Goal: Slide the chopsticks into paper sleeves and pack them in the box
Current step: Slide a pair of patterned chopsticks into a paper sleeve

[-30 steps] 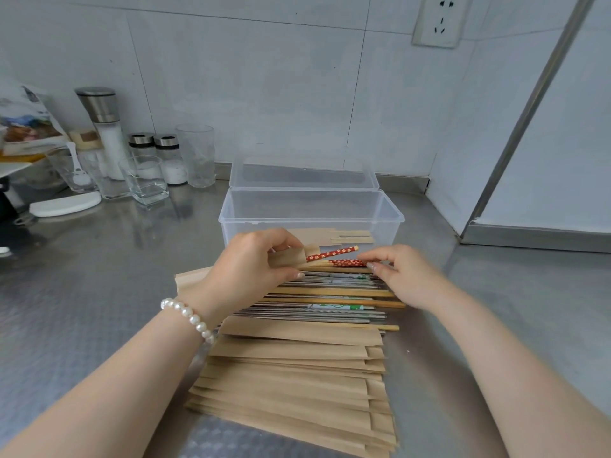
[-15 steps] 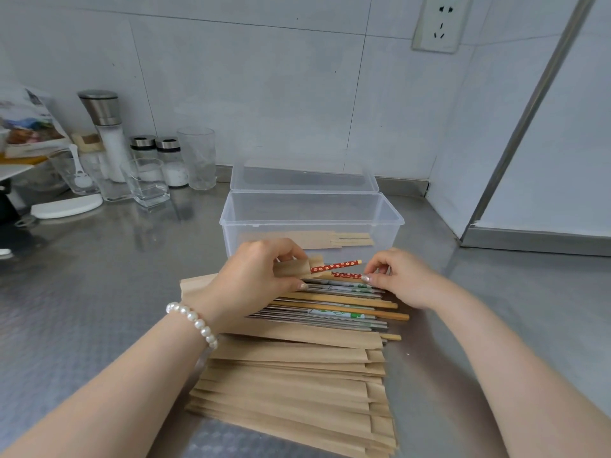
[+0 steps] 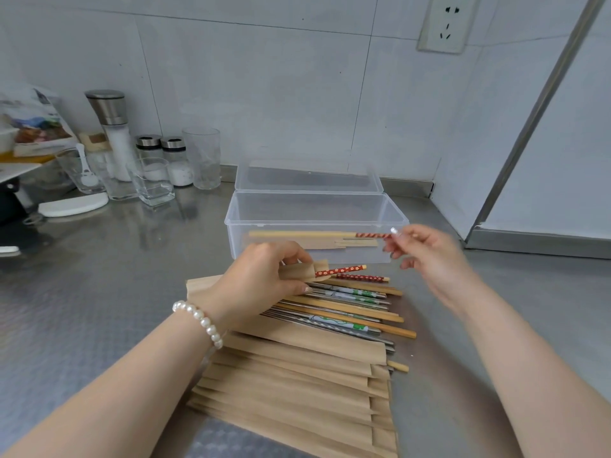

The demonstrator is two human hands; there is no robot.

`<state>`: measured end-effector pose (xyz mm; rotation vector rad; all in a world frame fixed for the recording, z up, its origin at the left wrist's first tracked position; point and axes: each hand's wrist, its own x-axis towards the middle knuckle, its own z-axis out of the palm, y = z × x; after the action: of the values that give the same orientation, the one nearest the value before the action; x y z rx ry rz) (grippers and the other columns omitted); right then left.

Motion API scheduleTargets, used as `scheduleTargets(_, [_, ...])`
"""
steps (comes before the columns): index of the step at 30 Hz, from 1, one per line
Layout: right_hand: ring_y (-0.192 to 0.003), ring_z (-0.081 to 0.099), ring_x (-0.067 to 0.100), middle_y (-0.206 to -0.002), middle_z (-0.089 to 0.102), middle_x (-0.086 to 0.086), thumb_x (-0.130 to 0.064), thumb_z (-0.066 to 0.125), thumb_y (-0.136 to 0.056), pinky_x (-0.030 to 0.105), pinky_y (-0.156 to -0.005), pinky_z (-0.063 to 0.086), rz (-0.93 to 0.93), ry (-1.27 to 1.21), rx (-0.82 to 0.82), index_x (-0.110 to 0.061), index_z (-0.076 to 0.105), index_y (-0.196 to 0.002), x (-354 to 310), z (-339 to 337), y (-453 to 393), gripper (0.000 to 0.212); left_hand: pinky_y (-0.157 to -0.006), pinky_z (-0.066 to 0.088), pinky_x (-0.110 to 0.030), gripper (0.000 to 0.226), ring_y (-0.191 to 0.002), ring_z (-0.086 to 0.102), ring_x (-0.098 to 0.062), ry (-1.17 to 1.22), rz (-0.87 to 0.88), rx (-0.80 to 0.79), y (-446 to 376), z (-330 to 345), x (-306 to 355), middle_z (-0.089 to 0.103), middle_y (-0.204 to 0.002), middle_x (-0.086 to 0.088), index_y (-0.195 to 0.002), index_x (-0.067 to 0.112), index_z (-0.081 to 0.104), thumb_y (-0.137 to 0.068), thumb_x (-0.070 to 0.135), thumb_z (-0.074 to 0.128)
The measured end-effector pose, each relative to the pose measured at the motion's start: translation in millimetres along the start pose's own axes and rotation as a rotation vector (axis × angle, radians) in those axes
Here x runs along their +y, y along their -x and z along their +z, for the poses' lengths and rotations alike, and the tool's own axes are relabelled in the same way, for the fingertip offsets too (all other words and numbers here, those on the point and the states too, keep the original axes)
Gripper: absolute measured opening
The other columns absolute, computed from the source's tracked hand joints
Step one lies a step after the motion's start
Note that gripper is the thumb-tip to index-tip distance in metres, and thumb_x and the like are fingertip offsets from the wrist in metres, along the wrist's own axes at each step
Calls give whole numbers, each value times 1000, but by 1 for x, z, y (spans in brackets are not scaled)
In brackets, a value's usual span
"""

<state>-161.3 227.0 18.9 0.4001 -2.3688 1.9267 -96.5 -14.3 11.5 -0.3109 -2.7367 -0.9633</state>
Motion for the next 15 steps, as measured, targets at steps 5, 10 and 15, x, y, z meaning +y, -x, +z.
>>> scheduleTargets(5, [-46,50,8,-50,57,-2,-14,45,-95,17,-42,36,22,-534,229,-11,56,-73,-5,-14,-5,24,-77,47,-29,34,-85,55,-14,-15,6,7,0,0,2,61,-88,6,-99,25,65,-69,24,79])
scheduleTargets(10, [-34,28,8,-37,35,-6,-31,41,-98,15,-36,19,9,-625,446,-15,41,-68,-1,-26,-10,34,-77,47,-30,34,-84,55,-15,-9,-1,23,0,-1,2,63,-89,5,-99,25,64,-69,24,79])
scheduleTargets(15, [-31,21,8,-35,29,-8,-34,39,-99,16,-35,16,9,-550,538,-16,36,-66,2,-30,-11,37,-77,47,-30,33,-83,54,-15,-11,2,28,0,-2,2,61,-87,6,-98,26,64,-68,24,79])
